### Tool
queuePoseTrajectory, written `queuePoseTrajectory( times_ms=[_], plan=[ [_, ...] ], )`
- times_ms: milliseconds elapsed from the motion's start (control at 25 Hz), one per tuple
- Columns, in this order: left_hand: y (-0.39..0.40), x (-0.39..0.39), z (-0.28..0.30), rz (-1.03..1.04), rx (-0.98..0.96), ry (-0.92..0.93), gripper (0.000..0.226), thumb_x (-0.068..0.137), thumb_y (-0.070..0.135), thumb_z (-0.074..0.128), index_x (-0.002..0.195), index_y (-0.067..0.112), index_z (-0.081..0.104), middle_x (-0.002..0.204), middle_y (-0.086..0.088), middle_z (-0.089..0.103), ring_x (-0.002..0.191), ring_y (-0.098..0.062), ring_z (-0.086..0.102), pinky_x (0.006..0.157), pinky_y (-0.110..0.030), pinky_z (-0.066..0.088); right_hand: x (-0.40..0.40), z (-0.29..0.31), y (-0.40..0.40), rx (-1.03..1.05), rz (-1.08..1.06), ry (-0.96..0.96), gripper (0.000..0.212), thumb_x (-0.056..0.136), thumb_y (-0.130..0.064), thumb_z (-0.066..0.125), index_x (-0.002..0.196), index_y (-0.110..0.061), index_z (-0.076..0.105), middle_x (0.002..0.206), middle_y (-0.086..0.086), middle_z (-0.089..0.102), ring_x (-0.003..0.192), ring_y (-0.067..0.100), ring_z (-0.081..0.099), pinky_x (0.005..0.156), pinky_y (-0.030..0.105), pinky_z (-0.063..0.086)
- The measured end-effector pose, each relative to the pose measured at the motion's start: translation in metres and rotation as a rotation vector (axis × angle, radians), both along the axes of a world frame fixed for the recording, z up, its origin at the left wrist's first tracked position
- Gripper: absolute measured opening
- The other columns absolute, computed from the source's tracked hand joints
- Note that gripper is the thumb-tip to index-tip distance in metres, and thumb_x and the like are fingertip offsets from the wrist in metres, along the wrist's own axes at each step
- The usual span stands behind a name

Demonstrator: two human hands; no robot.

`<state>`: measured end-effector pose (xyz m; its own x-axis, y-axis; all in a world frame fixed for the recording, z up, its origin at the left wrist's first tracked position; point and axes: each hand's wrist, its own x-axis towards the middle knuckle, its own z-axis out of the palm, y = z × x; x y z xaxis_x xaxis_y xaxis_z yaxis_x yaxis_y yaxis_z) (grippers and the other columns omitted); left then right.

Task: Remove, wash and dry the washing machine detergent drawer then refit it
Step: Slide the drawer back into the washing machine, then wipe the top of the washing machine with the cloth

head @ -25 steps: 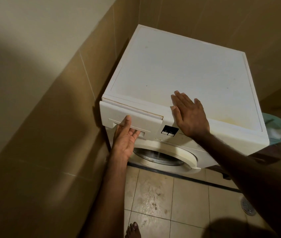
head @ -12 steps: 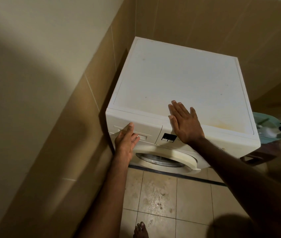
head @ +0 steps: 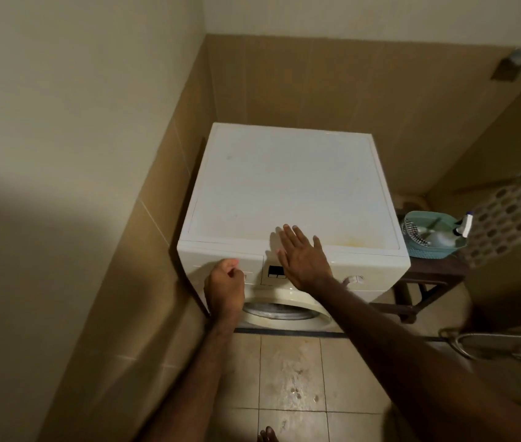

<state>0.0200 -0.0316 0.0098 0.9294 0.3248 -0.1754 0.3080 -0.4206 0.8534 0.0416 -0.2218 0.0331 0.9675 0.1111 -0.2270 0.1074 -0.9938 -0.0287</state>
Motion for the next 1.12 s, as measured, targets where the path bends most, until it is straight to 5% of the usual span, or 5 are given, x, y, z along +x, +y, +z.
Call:
queuePoseTrajectory(
  times_ms=[400,720,960,1120],
  plan=[
    [-0.142,-0.028,0.046,-0.522,0.367,-0.312,0.038,0.097,0.029,0.062,0.133,0.016,0.064,0.134,-0.001,0.066,0.125,-0.02,0.06,0.106,-0.034,0.047,-0.066,0.034,-0.139,0.18,-0.306,-0.071,0.062,0.112,-0.047,0.017,0.166,-0.017,0.015,0.175,0.0,0.006,0.161,0.017,0.001,0.127,0.054,0.012],
    [-0.297,-0.041,0.053,-0.765,0.539,-0.289,0.049,0.102,0.043,0.051,0.146,0.021,0.053,0.15,0.0,0.055,0.139,-0.019,0.049,0.117,-0.038,0.039,-0.106,0.044,-0.298,0.304,-0.538,-0.091,0.065,0.111,-0.053,0.02,0.165,-0.018,0.02,0.174,0.003,0.015,0.161,0.021,0.009,0.128,0.056,0.016],
    [-0.407,-0.03,0.041,-0.794,0.503,-0.322,0.04,0.093,0.031,0.07,0.127,0.01,0.067,0.122,-0.009,0.072,0.109,-0.025,0.069,0.091,-0.032,0.054,-0.121,0.028,-0.41,0.369,-0.629,-0.097,0.062,0.111,-0.051,0.028,0.163,-0.017,0.029,0.171,0.004,0.026,0.158,0.021,0.021,0.124,0.055,0.024],
    [-0.455,-0.023,0.026,-0.861,0.539,-0.186,0.041,0.098,0.036,0.063,0.135,0.018,0.059,0.125,-0.002,0.069,0.112,-0.018,0.066,0.086,-0.019,0.039,-0.127,0.003,-0.451,0.424,-0.681,-0.056,0.064,0.11,-0.054,0.027,0.162,-0.018,0.03,0.17,0.002,0.029,0.158,0.02,0.021,0.124,0.054,0.026]
  ],
)
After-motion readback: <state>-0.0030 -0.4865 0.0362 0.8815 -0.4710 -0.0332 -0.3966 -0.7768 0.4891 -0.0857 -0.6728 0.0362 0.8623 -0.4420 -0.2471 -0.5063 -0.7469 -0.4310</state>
